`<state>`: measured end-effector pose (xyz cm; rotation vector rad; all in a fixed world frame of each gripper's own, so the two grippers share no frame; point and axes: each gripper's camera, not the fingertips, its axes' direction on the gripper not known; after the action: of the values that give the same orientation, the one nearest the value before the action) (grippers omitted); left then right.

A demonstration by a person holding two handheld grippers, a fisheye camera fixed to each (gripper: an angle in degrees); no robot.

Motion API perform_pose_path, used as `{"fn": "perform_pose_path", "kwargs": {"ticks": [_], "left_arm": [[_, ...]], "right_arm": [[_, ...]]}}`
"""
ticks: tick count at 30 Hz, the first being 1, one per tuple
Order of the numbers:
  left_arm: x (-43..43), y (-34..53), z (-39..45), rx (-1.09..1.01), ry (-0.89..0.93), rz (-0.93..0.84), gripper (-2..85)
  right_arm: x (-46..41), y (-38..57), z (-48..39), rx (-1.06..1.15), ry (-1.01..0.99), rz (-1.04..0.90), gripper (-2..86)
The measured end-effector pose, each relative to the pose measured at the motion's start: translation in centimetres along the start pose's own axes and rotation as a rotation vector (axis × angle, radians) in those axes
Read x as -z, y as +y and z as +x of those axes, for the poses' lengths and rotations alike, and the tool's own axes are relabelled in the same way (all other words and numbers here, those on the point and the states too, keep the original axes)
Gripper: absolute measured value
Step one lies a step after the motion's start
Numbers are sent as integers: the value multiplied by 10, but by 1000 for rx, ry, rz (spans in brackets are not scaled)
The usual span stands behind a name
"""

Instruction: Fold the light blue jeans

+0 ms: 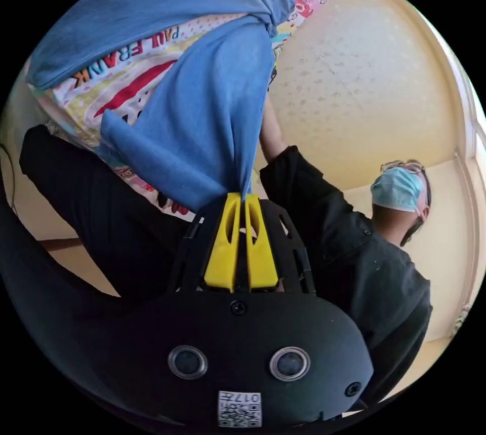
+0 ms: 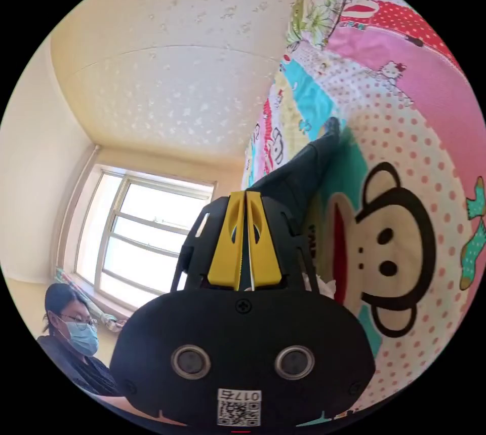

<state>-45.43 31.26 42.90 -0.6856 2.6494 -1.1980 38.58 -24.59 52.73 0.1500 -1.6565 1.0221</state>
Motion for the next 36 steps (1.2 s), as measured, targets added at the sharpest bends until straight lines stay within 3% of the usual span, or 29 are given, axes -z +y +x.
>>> {"fn": "perform_pose_path", "kwargs": {"ticks": [3,7,11,16,19,22,24,26,29,32,35,36], "left_arm": [[49,-1,9,52,88,66,-9],[121,-18,26,67,225,152,-9],[193,-33,25,119,170,229,-9],[266,-47,53,104,-255,262,-6],[271,-48,81,45,-439,217,-1],[262,-46,112,4,-741,218,34],[240,-51,137,-125,-860,197,50],[205,-65,157,-304,-878,105,57],[141,-97,170,-506,-905,-32,77],[78,-123,138,-568,-1130,-162,101],[42,-115,94,-583,-1310,-187,81],[37,-103,90,-592,-1349,-162,39]], "right_arm": [[-90,12,-35,27,40,-102,16],[-204,52,-20,-3,124,-207,40],[-276,107,12,-89,122,-264,107],[-277,200,-43,295,256,-600,114],[-212,286,-66,427,413,-705,110],[-127,365,-59,369,578,-677,108],[-68,430,-38,238,726,-660,111],[-37,480,-17,112,750,-692,116],[-9,550,0,19,667,-700,126],[-8,577,3,-35,554,-624,127],[-37,596,20,-106,448,-906,56],[-32,598,13,-68,455,-885,42]]}}
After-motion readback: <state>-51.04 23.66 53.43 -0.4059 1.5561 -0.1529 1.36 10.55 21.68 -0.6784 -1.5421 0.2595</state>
